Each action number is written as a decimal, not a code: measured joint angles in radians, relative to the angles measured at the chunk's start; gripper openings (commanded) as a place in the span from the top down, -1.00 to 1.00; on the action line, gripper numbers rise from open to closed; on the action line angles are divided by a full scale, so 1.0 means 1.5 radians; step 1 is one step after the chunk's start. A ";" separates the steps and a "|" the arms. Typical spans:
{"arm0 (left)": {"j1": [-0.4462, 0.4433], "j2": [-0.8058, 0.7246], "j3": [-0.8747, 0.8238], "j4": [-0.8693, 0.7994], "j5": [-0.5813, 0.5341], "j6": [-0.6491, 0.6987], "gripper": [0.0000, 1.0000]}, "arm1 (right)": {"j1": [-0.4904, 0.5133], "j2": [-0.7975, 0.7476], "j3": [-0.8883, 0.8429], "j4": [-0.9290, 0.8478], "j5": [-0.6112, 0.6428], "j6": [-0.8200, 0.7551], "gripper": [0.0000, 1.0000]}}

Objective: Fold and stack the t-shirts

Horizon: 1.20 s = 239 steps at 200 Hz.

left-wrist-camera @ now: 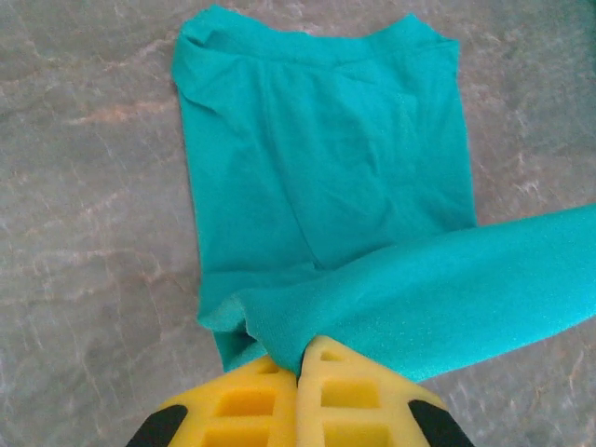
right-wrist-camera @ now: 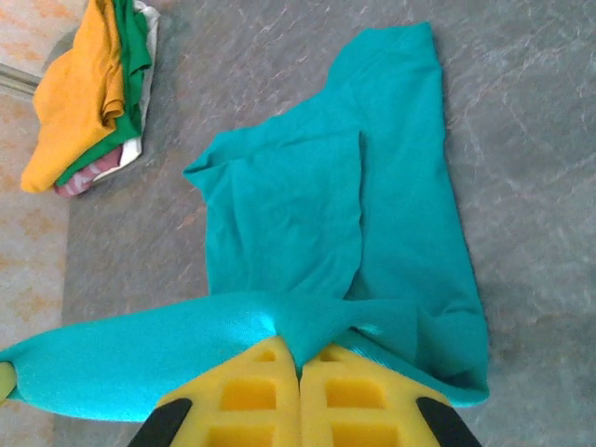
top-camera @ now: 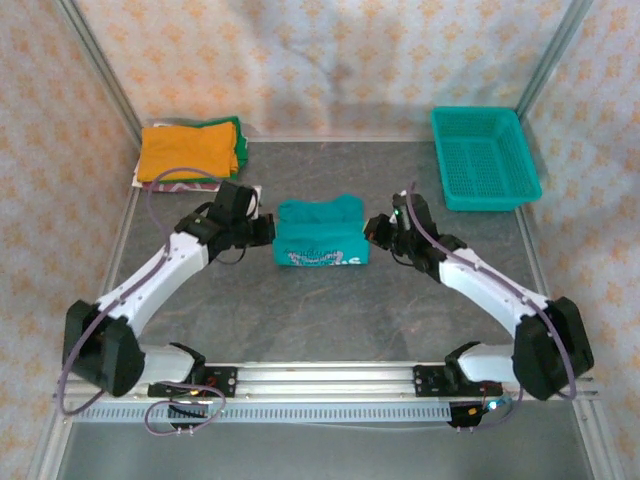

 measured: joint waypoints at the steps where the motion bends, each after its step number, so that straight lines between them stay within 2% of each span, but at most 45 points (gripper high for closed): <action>1: 0.001 0.005 0.004 0.000 0.001 0.002 1.00 | -0.001 0.002 0.002 0.000 0.000 -0.001 1.00; 83: 0.048 0.241 0.211 0.002 0.013 0.062 1.00 | -0.087 0.207 0.164 0.006 -0.062 -0.041 0.98; 92: 0.054 0.275 0.242 0.001 0.012 0.070 0.60 | -0.093 0.238 0.189 0.007 -0.065 -0.044 0.82; 99: 0.059 0.301 0.268 0.001 0.010 0.079 0.23 | -0.097 0.261 0.210 0.006 -0.068 -0.047 0.57; 107: 0.066 0.337 0.304 0.000 0.006 0.082 -0.01 | -0.101 0.290 0.239 0.002 -0.070 -0.049 0.31; 112: 0.071 0.362 0.331 0.000 -0.001 0.085 -0.08 | -0.104 0.310 0.262 -0.002 -0.068 -0.050 0.22; 124: 0.083 0.418 0.393 -0.004 -0.012 0.087 -0.22 | -0.112 0.362 0.329 -0.012 -0.070 -0.059 0.16; 151: 0.105 0.520 0.517 -0.024 -0.051 0.093 -0.29 | -0.137 0.465 0.476 -0.037 -0.081 -0.061 0.14; 164: 0.106 0.512 0.502 -0.025 -0.067 0.090 -0.28 | -0.143 0.462 0.479 -0.045 -0.087 -0.062 0.16; 180: 0.093 0.440 0.401 0.001 -0.083 0.083 -0.23 | -0.135 0.421 0.428 -0.040 -0.095 -0.066 0.24; 208: 0.025 0.286 0.206 0.067 -0.088 0.060 -0.04 | -0.074 0.305 0.261 0.002 -0.122 -0.050 0.64; 222: -0.014 0.244 0.129 0.135 -0.063 0.042 0.00 | -0.042 0.277 0.190 0.057 -0.157 -0.024 0.65; 239: -0.036 0.246 0.066 0.213 -0.037 0.023 0.06 | -0.035 0.287 0.139 0.116 -0.184 0.003 0.67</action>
